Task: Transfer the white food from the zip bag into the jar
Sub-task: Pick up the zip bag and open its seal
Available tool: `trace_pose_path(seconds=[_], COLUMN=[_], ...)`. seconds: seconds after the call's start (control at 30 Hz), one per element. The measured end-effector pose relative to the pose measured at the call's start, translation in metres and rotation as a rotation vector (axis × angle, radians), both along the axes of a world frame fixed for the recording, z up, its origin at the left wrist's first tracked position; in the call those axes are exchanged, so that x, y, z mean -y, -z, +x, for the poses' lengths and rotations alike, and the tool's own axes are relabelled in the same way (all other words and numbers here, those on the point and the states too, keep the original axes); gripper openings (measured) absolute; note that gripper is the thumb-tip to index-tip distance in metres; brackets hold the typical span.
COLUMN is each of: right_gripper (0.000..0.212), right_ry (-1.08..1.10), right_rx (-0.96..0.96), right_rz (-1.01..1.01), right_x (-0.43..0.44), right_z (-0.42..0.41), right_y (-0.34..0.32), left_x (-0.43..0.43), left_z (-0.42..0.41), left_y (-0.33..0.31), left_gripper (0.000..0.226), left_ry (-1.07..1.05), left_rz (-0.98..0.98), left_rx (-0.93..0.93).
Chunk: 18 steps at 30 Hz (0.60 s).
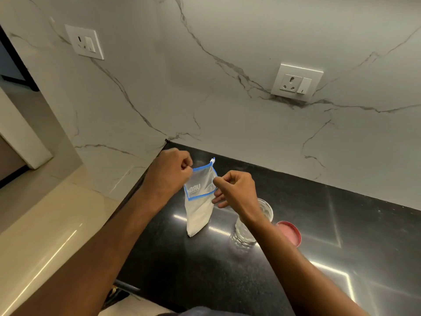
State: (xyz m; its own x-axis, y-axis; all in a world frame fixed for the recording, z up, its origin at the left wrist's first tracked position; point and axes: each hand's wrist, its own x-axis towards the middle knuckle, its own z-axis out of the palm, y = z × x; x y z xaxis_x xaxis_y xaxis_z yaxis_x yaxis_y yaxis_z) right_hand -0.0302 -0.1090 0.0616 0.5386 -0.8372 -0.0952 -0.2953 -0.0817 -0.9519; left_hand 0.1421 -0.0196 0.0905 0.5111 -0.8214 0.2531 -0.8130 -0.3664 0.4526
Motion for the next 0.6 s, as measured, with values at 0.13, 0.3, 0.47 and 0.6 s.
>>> trace_pose_path(seconds=[0.13,0.3,0.47,0.6], right_gripper=[0.017,0.014,0.017,0.011], right_ry=[-0.035,-0.078,-0.021,0.122], right_rx=[0.015,0.038,0.083,0.139], right_rz=[-0.027,-0.051,-0.019,-0.077], right_x=[-0.008,-0.018,-0.011,0.015], right_z=[0.003,0.003,-0.009,-0.03], right_y=[0.002,0.009,0.008,0.002], left_x=[0.026,0.061,0.057,0.052], left_z=[-0.032,-0.037,-0.032,-0.038], left_y=[-0.019,-0.008,-0.008,-0.044], left_gripper=[0.042,0.044,0.035,0.04], left_ry=[0.076,-0.03,-0.035,0.047], left_rz=[0.189,0.334,0.145,0.0], left_rx=[-0.186,-0.254,-0.288,-0.241])
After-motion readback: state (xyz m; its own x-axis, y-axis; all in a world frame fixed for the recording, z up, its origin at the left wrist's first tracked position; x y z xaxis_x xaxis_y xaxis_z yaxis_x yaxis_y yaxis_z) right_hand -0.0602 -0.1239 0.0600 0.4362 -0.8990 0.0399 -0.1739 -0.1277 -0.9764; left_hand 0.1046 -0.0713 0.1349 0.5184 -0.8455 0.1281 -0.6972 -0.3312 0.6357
